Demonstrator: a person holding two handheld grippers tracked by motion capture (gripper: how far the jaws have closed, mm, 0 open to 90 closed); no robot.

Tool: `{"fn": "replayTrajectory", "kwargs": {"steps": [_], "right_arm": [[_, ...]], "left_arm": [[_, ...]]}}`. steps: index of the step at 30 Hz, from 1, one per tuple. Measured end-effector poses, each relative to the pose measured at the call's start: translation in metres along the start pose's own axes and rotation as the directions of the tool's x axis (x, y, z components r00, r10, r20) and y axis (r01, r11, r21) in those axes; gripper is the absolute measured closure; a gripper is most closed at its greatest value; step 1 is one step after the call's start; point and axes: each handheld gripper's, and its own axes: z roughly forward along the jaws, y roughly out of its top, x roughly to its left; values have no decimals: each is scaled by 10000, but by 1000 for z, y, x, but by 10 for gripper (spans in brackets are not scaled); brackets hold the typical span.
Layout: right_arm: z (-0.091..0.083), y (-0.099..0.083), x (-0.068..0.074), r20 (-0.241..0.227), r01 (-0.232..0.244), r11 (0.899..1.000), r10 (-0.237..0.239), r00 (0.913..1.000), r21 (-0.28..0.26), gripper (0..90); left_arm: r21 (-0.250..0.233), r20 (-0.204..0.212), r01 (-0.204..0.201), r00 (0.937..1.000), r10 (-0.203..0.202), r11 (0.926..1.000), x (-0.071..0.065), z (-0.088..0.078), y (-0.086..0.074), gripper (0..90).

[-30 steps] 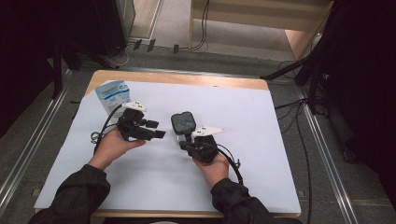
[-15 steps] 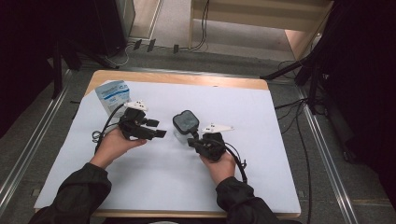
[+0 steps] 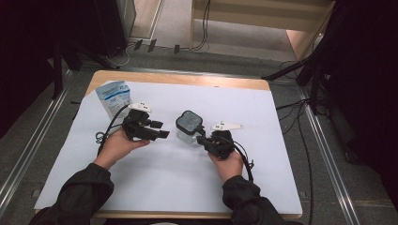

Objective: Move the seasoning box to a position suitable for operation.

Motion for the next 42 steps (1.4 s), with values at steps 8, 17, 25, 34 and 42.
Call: {"fn": "replayTrajectory", "kwargs": {"steps": [8, 17, 25, 34, 42], "right_arm": [[-5, 3, -15, 179, -389, 9992, 388, 9991, 11, 900], [-7, 4, -23, 322, -480, 9988, 478, 9983, 35, 900], [-11, 10, -29, 414, -485, 9988, 486, 9980, -35, 900], [-8, 13, -31, 396, -428, 9990, 434, 9983, -158, 900], [-9, 15, -31, 395, -292, 9995, 296, 9988, -106, 900]], "left_arm": [[-48, -13, 165, 9999, -165, 9999, 2, 4, 5, 572], [97, -156, -278, 9995, 279, 9996, 0, 16, 17, 861], [51, -86, -193, 9998, 193, 9998, 1, 34, 21, 882], [-69, 143, -283, 9995, 284, 9996, -4, 42, 23, 873], [-57, 208, -258, 9994, 259, 9997, -7, 44, 23, 874]]}}
